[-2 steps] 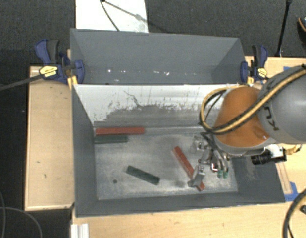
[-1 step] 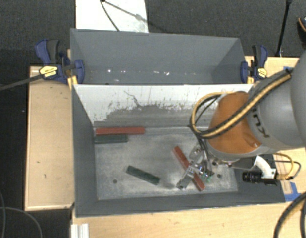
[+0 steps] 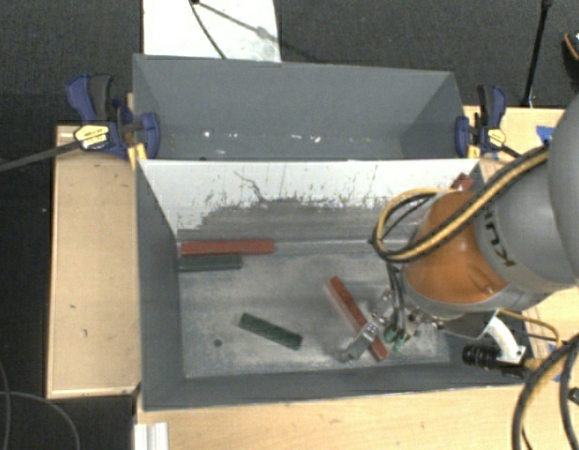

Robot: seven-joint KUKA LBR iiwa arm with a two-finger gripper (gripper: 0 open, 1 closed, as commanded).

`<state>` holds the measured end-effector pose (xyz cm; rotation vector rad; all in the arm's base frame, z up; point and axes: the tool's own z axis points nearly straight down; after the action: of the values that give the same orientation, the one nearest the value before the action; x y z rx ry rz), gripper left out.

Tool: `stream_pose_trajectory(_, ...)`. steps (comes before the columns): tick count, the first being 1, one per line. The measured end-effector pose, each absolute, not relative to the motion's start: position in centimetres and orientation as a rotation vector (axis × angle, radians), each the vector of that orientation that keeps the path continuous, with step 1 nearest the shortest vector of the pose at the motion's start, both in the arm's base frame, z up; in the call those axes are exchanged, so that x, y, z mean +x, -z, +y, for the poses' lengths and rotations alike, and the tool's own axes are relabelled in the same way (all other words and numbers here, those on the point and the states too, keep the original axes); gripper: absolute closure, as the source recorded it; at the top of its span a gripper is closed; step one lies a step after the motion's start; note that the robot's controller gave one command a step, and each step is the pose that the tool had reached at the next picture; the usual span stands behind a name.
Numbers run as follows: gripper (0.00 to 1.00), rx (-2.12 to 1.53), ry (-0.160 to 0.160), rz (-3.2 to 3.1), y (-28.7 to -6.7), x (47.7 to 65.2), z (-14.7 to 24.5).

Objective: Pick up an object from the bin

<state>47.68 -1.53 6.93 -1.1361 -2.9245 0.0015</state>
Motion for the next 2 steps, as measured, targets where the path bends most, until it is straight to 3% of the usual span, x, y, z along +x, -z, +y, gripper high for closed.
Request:
stream_pose_trajectory(1, 0.00, -1.407, 0.002, -2.812, -6.99, 48.13, 1.57)
stream_pose_trajectory(2, 1.00, -1.406, 0.001, -2.812, -6.99, 48.12, 1.50)
